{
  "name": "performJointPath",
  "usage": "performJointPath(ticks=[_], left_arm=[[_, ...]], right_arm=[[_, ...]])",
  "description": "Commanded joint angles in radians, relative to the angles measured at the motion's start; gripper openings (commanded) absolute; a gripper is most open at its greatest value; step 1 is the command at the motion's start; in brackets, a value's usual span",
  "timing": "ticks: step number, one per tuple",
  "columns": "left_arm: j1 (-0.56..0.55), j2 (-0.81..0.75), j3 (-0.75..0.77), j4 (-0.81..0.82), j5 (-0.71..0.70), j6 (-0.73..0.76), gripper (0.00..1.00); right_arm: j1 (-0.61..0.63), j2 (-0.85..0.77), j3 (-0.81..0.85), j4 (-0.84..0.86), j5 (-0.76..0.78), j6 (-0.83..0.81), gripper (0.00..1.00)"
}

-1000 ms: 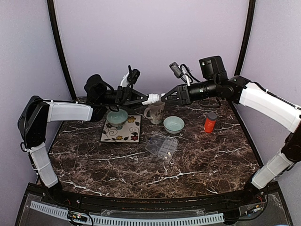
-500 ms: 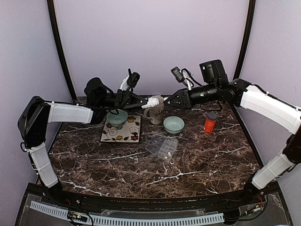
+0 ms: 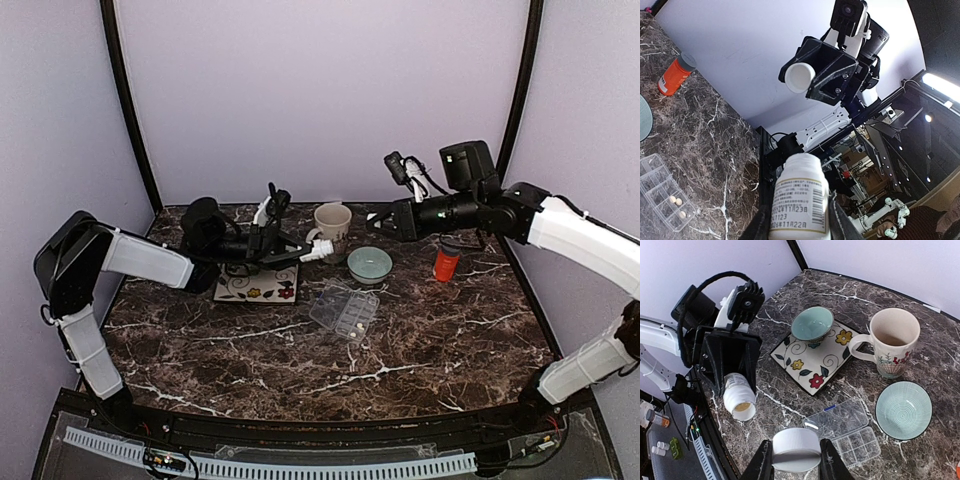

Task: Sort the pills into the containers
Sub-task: Pour the pill into the compartment of the pill container.

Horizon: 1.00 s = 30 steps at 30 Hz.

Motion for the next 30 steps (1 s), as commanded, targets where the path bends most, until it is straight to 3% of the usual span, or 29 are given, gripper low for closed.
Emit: performJointPath(ticks=[1, 19, 30], left_arm=[[-0.024, -0.071, -0.057, 0.057, -0.07, 0.062, 0.0], [-0.18, -0.104, -0.325, 0.191, -0.369, 0.127, 0.0], [-0.26, -0.018, -0.401, 0.326, -0.537, 0.141, 0.0]], right_arm=[[-0.003, -0.049, -0.047, 0.049, 0.097, 0.029, 0.02], [-0.006, -0.185, -0.239, 0.108, 0.293, 0.098, 0.02], [-0.006, -0.246, -0.319, 0.113, 0.377, 0.128, 0.01]])
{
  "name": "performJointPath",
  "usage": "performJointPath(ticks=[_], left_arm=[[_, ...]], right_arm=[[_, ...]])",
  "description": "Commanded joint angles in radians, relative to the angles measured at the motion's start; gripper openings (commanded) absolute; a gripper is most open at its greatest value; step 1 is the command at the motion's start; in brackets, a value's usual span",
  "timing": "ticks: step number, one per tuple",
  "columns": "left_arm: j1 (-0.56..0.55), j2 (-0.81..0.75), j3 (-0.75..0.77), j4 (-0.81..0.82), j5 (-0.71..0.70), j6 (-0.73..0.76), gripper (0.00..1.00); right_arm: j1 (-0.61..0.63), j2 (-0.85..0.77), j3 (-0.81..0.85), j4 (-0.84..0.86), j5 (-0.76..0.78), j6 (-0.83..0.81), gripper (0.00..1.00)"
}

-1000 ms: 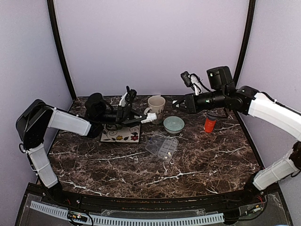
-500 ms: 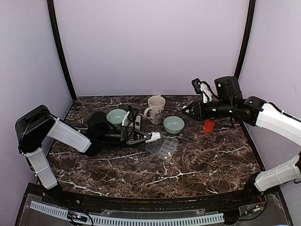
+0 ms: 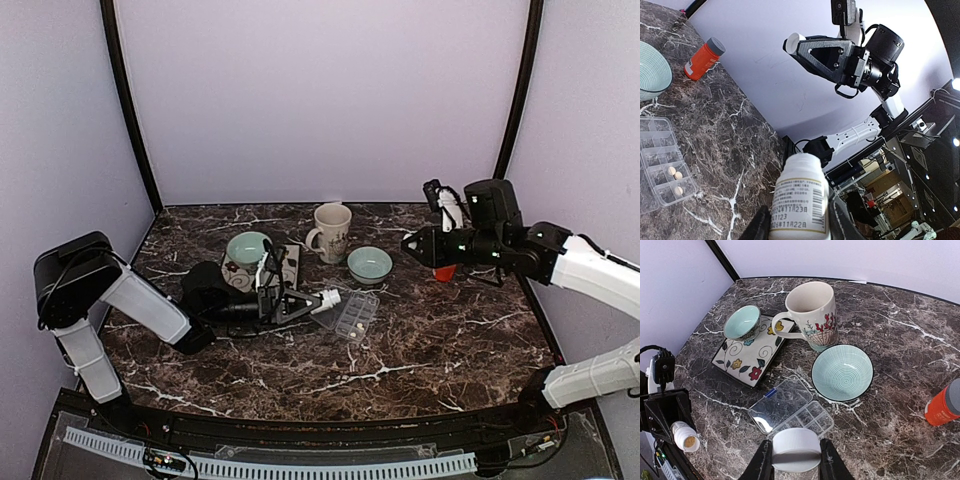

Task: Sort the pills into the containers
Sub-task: Pour the pill into the compartment of the pill container.

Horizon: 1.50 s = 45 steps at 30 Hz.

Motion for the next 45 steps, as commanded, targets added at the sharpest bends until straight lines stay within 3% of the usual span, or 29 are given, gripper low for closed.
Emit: performJointPath(ticks=[1, 14, 45], left_arm=[[-0.034, 0.044, -0.029, 0.122, -0.084, 0.018, 0.0], [-0.085, 0.218, -0.032, 0.3, -0.213, 0.003, 0.0], [-0.13, 0.308, -0.012, 0.248, -0.362, 0.018, 0.0]], right_arm=[[-0.004, -0.034, -0.027, 0.039, 0.051, 0.02, 0.01], [-0.005, -0.094, -0.115, 0.038, 0.056, 0.042, 0.01], [-0.019, -0.121, -0.168, 0.061, 0.017, 0.046, 0.02]])
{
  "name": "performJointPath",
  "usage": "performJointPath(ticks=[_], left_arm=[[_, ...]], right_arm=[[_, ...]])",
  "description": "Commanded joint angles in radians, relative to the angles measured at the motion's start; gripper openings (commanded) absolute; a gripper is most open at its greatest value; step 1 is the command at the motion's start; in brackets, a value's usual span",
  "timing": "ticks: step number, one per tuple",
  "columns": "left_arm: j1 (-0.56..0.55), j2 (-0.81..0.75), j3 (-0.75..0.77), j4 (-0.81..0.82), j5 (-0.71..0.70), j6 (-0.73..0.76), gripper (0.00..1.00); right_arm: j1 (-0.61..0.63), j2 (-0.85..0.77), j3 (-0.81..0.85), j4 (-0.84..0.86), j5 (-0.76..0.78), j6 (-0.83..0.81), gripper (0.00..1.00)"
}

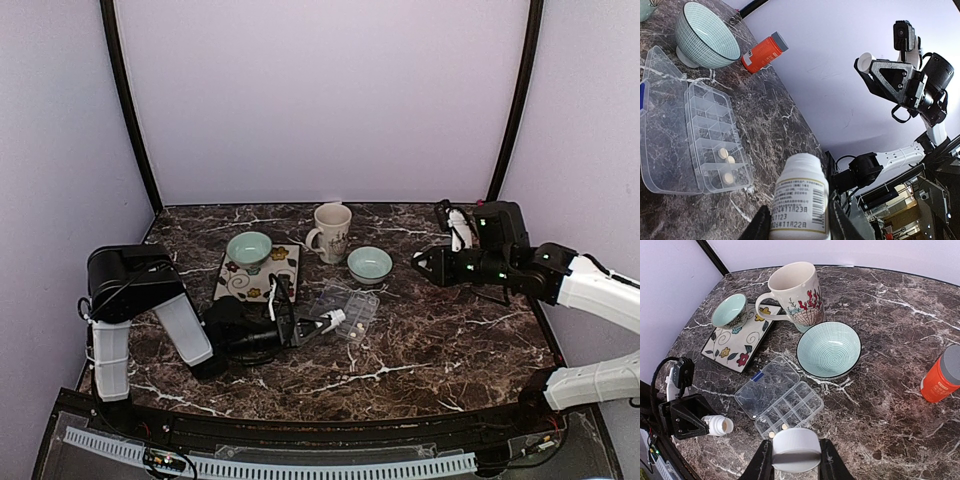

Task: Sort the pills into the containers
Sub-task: Pour the pill into the compartment of the pill container.

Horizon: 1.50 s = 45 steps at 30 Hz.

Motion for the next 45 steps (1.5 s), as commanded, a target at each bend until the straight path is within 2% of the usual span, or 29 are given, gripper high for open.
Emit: performJointPath(ticks=[1, 17, 45], left_arm=[[-0.015, 0.004, 0.017, 0.01, -0.024, 0.018, 0.0], [-0.052, 0.004, 0.007, -0.036, -0.131, 0.015, 0.0], [-0.073, -0.023, 0.037, -0.182, -0.186, 0.036, 0.0]], right_arm=[[-0.008, -0.019, -0.012, 0.034, -0.013, 0.015, 0.02], [-0.015, -0.051, -0.036, 0.03, -0.031, 0.022, 0.02], [-0.021, -0.077, -0.051, 0.025, -0.046, 0.03, 0.02]])
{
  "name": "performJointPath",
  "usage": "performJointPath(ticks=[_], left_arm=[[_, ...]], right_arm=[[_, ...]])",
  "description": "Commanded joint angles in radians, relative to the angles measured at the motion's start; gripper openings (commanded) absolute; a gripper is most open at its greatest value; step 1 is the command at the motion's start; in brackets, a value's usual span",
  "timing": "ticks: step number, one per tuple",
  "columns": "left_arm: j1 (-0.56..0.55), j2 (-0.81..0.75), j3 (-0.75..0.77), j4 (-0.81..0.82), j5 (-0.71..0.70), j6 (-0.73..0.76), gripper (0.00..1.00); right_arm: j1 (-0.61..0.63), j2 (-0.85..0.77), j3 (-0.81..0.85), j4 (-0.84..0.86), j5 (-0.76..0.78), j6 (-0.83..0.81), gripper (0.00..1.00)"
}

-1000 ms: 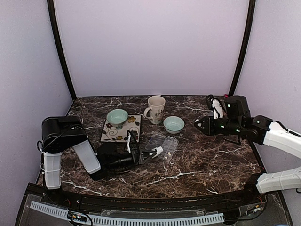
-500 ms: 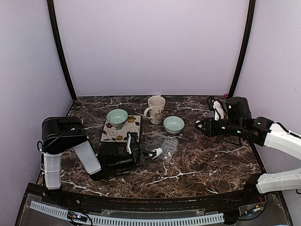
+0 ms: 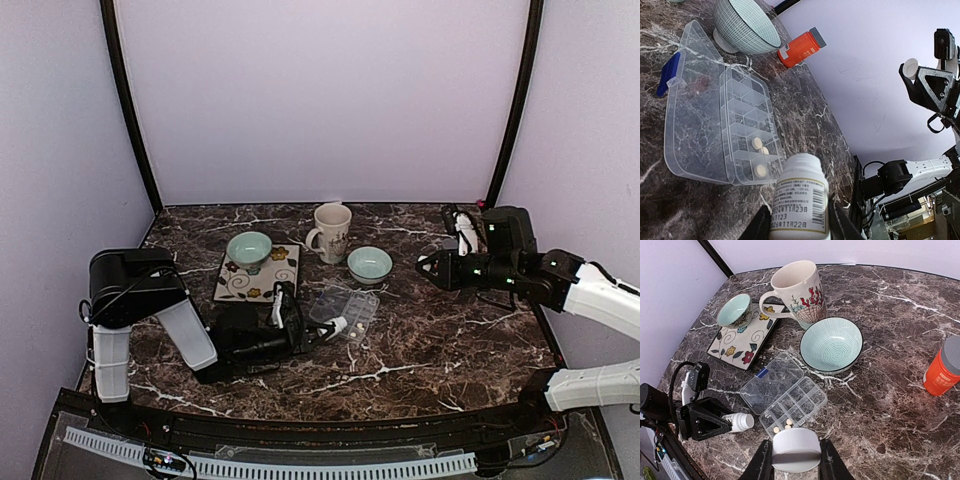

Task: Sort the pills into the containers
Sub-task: Pour the pill into the compartment of the pill container.

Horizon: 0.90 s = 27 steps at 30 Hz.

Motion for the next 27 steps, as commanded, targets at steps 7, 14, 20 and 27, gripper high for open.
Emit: performJointPath(ticks=[7, 14, 20, 27], left_arm=[[-0.009, -0.025, 0.015, -0.045, -0.03, 0.022, 0.0], [-0.009, -0.025, 0.025, -0.066, -0.039, 0.024, 0.0], [-0.009, -0.025, 0.031, -0.081, -0.042, 0.025, 0.0], [-0.009, -0.032, 0.035, -0.1, -0.054, 0.026, 0.0]], right_arm=[[-0.006, -0.015, -0.009, 0.027, -0.011, 0.011, 0.02], [-0.007, -0.014, -0.009, 0.027, -0.011, 0.011, 0.02], [-0.007, -0.015, -0.01, 0.026, -0.011, 0.009, 0.02], [-0.009, -0.023, -0.013, 0.024, -0.012, 0.012, 0.02]])
